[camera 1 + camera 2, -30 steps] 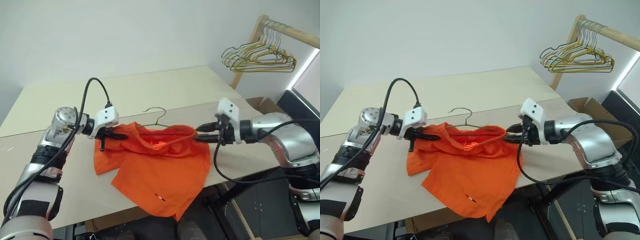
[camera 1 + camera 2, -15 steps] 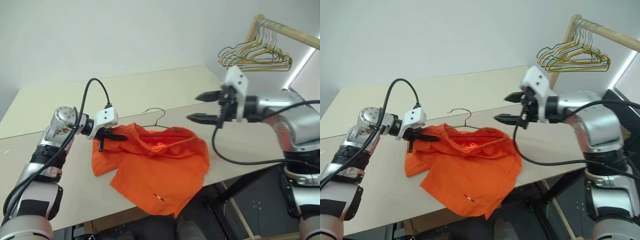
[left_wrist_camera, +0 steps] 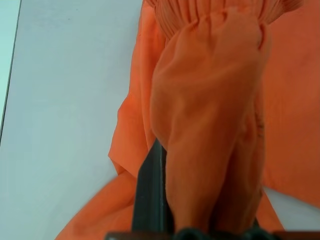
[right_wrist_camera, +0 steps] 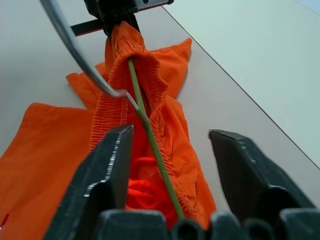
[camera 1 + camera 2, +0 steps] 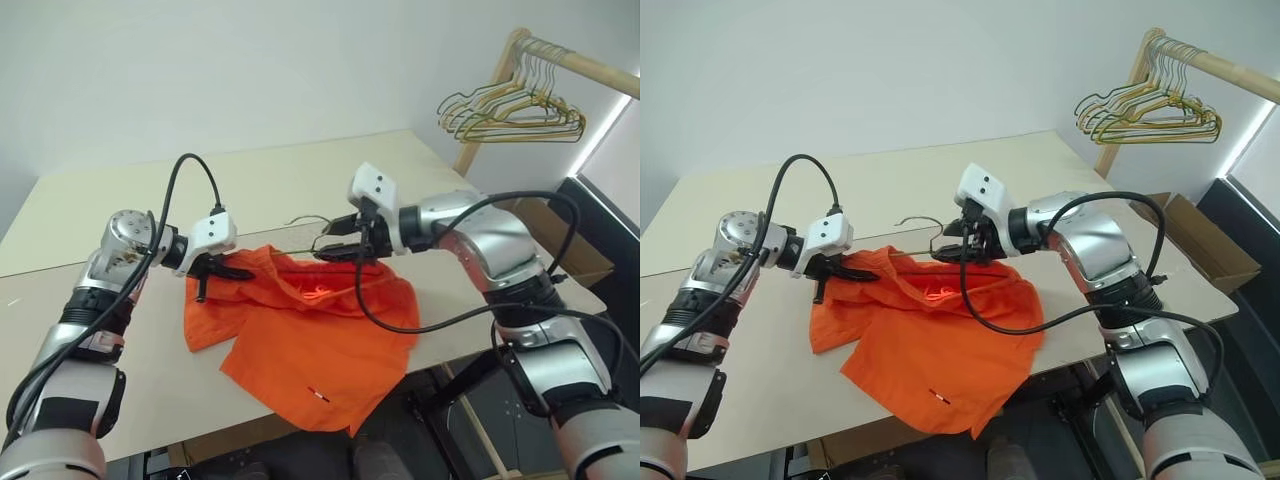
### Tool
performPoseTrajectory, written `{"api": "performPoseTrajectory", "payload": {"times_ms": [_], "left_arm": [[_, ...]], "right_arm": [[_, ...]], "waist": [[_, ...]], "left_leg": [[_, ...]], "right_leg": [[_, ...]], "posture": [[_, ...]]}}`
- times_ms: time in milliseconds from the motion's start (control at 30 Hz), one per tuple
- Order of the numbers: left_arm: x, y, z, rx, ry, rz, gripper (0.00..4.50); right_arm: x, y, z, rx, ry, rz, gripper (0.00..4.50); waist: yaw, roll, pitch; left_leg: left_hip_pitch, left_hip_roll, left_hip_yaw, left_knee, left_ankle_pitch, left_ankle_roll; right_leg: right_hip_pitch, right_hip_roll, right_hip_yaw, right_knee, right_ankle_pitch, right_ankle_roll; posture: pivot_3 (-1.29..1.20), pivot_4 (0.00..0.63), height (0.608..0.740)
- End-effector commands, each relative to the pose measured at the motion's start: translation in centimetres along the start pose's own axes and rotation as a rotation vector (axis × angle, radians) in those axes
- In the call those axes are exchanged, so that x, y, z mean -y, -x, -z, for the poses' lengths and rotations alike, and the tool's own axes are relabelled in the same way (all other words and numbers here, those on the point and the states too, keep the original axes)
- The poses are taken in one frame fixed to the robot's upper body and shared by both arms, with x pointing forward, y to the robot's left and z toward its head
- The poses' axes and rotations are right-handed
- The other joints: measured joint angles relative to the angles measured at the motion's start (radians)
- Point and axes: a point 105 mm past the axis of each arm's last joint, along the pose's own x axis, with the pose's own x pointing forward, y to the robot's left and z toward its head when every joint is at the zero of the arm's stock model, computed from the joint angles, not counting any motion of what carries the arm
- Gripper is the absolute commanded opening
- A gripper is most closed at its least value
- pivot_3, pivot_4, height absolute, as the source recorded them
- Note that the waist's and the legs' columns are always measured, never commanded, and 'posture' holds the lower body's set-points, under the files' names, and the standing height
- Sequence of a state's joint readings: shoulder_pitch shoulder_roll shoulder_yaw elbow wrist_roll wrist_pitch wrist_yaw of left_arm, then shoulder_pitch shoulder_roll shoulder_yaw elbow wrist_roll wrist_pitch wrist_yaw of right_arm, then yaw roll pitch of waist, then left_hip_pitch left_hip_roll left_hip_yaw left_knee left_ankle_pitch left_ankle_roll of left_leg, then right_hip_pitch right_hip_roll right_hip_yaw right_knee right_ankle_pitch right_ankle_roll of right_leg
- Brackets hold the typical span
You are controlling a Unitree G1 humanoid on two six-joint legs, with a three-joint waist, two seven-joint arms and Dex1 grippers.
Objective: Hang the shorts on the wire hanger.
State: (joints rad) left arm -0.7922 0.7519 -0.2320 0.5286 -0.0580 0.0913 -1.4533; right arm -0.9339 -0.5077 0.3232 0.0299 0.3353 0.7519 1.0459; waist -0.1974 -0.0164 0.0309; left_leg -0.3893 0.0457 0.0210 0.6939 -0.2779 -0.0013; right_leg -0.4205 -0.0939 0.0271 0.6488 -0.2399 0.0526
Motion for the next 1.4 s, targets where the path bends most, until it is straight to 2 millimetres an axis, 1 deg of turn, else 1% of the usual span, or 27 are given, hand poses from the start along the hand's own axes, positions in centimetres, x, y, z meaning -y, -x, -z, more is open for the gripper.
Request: {"api": "performPoseTrajectory", "payload": {"times_ms": [33, 167, 500, 600, 667, 833, 900, 967, 1000, 1100, 1167, 1267, 1400], "left_arm": [[-0.8, 1.2, -1.6, 0.022, -0.054, -0.042, 0.0], [-0.8, 1.2, -1.7, 0.026, -0.055, -0.041, 0.0], [-0.6, 1.3, -1.7, 0.037, -0.061, -0.038, 0.0], [-0.7, 1.4, -2.3, 0.08, -0.034, -0.037, 0.8], [-0.7, 1.8, -2.6, 0.098, -0.024, -0.034, 1.47], [-1.2, 3.2, -2.6, 0.104, -0.018, -0.061, 2.99], [-1.1, 3.7, -2.3, 0.095, -0.014, -0.061, 3.69], [-0.8, 4.0, -1.2, 0.043, -0.051, -0.057, 4.34], [-0.7, 4.0, -0.4, 0.004, -0.074, -0.062, 4.43], [-0.3, 3.8, 1.4, -0.07, -0.119, -0.056, 4.43], [-0.8, 3.2, 2.0, -0.092, -0.111, -0.092, 4.43], [-1.4, 2.7, 2.5, -0.123, -0.133, -0.122, 3.86], [-2.2, 2.2, 1.8, -0.078, -0.112, -0.168, 2.55]], "right_arm": [[-0.2, -0.1, -1.9, 0.033, 0.08, -0.017, 1.48], [-0.4, -0.6, -1.9, 0.035, 0.087, -0.033, 0.05], [-0.4, -0.6, -1.9, 0.055, 0.107, -0.047, 0.05], [-0.4, -0.4, -1.8, 0.056, 0.12, -0.057, 0.0], [-0.4, -0.2, -1.8, 0.056, 0.129, -0.062, 0.0], [-0.2, 0.2, -1.6, 0.046, 0.14, -0.061, 0.0], [-0.1, 0.4, -1.6, 0.042, 0.143, -0.059, 0.0], [0.0, 0.6, -1.5, 0.039, 0.146, -0.056, 0.0], [0.0, 0.7, -1.5, 0.037, 0.148, -0.054, 0.0], [0.1, 0.9, -1.6, 0.036, 0.15, -0.05, 0.0], [0.1, 1.1, -1.6, 0.035, 0.15, -0.049, 0.0], [0.1, 1.1, -1.7, 0.033, 0.151, -0.049, 0.0], [0.1, 1.3, -1.6, 0.028, 0.15, -0.049, 0.0]], "waist": [[-0.001, 0.0, 0.0], [-0.002, 0.0, 0.0], [-0.005, 0.0, 0.0], [-0.006, 0.0, 0.0], [-0.006, 0.0, 0.0], [-0.007, 0.0, 0.0], [-0.008, 0.0, 0.0], [-0.008, 0.0, 0.0], [-0.008, 0.0, 0.0], [-0.008, 0.0, 0.0], [-0.005, 0.0, 0.0], [-0.001, 0.0, 0.0], [-0.002, 0.0, 0.0]], "left_leg": [[0.0, 0.0, 0.0, 0.0, 0.0, 0.0], [0.0, 0.0, 0.0, 0.0, 0.0, 0.0], [0.0, 0.0, 0.0, 0.0, 0.0, 0.0], [0.0, 0.0, -0.001, 0.0, 0.0, 0.0], [0.0, 0.0, -0.001, 0.0, 0.0, 0.0], [0.0, 0.0, -0.001, 0.0, 0.0, 0.0], [0.0, 0.0, -0.001, 0.0, 0.0, 0.0], [0.0, 0.0, -0.001, 0.0, 0.0, 0.0], [0.0, 0.0, -0.001, 0.0, 0.0, 0.0], [0.0, 0.0, -0.001, 0.0, 0.0, 0.0], [0.0, 0.0, -0.001, 0.0, 0.0, 0.0], [0.0, 0.0, -0.001, 0.0, 0.0, 0.0], [-0.001, 0.0, -0.001, 0.0, 0.0, 0.0]], "right_leg": [[0.0, 0.0, 0.0, 0.0, 0.0, 0.0], [0.0, 0.0, 0.0, 0.0, 0.0, 0.0], [0.0, 0.0, 0.0, 0.0, 0.0, 0.0], [0.0, 0.0, 0.0, 0.0, 0.0, 0.0], [0.0, 0.0, 0.0, 0.0, 0.0, 0.0], [0.0, 0.0, 0.0, 0.0, 0.0, 0.0], [0.0, 0.0, 0.0, 0.0, 0.0, 0.0], [0.0, 0.0, 0.0, 0.0, 0.0, 0.0], [0.0, 0.0, 0.0, 0.0, 0.0, 0.0], [0.0, 0.0, 0.0, 0.0, 0.0, 0.0], [0.0, 0.0, -0.001, 0.0, 0.0, 0.0], [0.0, -0.001, -0.001, 0.0, 0.0, 0.0], [0.0, -0.001, -0.001, 0.0, 0.0, 0.0]], "posture": [[-0.15, 0.0, 0.74], [-0.15, 0.0, 0.74], [-0.14, 0.0, 0.74], [-0.14, 0.0, 0.74], [-0.14, 0.0, 0.74], [-0.14, 0.0, 0.74], [-0.14, 0.0, 0.74], [-0.14, 0.0, 0.74], [-0.14, 0.0, 0.74], [-0.14, 0.0, 0.74], [-0.14, 0.0, 0.74], [-0.15, 0.0, 0.74], [-0.15, 0.0, 0.74]]}}
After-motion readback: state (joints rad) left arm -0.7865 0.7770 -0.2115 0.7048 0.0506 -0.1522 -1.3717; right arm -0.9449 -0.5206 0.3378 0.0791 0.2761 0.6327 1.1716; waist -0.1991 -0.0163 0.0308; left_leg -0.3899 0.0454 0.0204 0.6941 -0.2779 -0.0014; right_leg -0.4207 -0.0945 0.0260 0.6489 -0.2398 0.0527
